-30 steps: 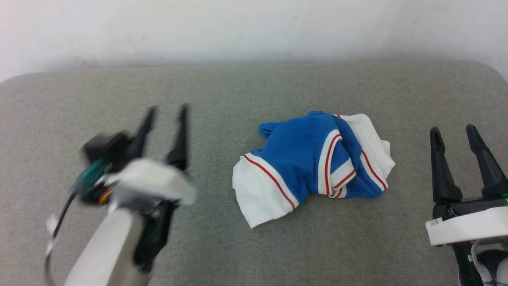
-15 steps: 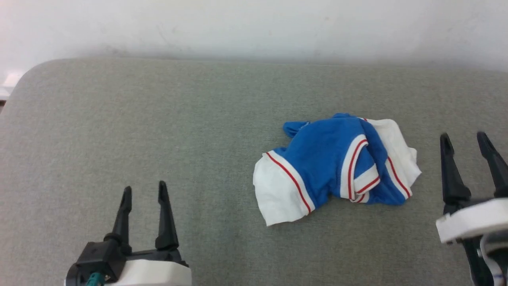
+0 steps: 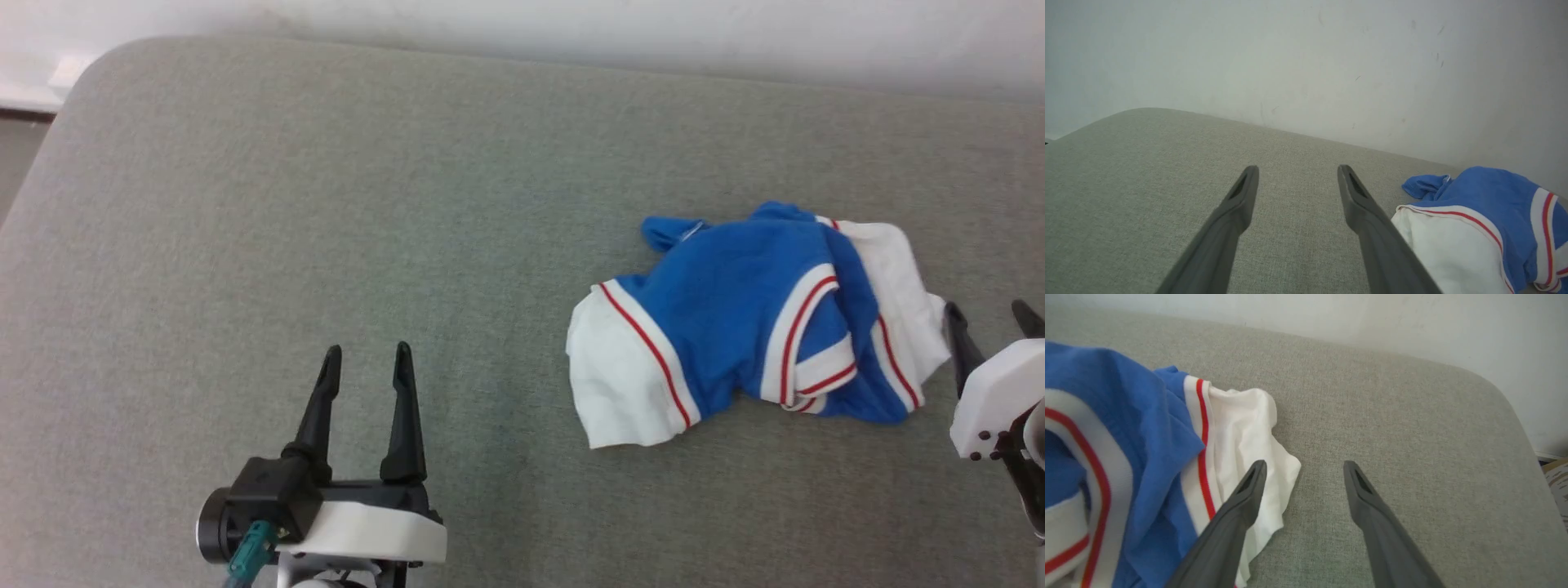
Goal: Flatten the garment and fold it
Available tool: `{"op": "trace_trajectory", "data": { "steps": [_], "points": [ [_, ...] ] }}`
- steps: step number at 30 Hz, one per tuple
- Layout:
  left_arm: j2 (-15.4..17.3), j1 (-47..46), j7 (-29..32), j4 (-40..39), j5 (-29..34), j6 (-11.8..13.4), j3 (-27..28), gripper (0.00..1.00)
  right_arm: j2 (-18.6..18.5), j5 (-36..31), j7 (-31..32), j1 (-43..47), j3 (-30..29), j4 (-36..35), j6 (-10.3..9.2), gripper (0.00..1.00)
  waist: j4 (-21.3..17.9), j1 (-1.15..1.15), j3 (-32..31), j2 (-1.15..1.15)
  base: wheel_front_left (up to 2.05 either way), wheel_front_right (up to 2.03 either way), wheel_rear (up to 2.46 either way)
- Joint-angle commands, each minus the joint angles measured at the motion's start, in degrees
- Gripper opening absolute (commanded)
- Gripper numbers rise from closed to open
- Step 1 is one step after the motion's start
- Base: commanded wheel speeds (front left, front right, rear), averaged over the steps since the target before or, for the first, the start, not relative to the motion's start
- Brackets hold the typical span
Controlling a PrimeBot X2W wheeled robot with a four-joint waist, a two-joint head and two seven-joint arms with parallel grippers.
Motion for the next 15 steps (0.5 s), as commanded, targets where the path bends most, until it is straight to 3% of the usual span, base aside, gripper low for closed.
{"op": "trace_trajectory", "data": {
  "steps": [1,8,9,10,11,15],
  "points": [
    [-0.5,-0.7,-0.3,0.5,0.6,-0.6,0.0,1.00,-0.5,-0.4,0.4,-1.3,0.2,1.8,-0.05,1.00,2.7,0.00,2.5,-0.01,0.00,0.00,0.00],
    [-1.9,-1.1,-0.3,1.7,1.8,-2.3,0.8,1.00,-1.7,-1.2,0.8,-4.2,1.0,11.0,-0.05,1.00,4.3,0.00,4.8,-0.01,0.00,0.00,0.00],
    [-2.1,-1.1,-0.3,1.8,2.0,-2.5,0.9,1.00,-1.5,-0.8,1.2,-4.5,1.2,12.1,-0.05,0.46,4.3,0.00,4.8,-0.01,0.00,0.00,0.00],
    [-2.2,-1.2,-0.3,2.0,2.1,-2.6,1.0,1.00,-1.2,-0.4,1.6,-4.8,1.3,12.9,-0.05,0.12,4.2,0.00,4.8,-0.01,0.00,0.00,0.00],
    [-2.4,-1.3,-0.3,2.1,2.2,-2.7,1.2,1.00,-1.0,-0.1,1.7,-5.0,1.5,13.3,-0.05,0.00,4.0,0.00,4.8,-0.01,0.00,0.00,0.00],
    [-2.9,-1.3,-0.3,2.7,2.5,-3.3,2.0,1.00,-1.1,0.8,-0.2,-6.2,2.0,13.1,-0.05,0.00,2.1,0.00,3.7,-0.01,0.00,0.00,0.00]
  ]
}}
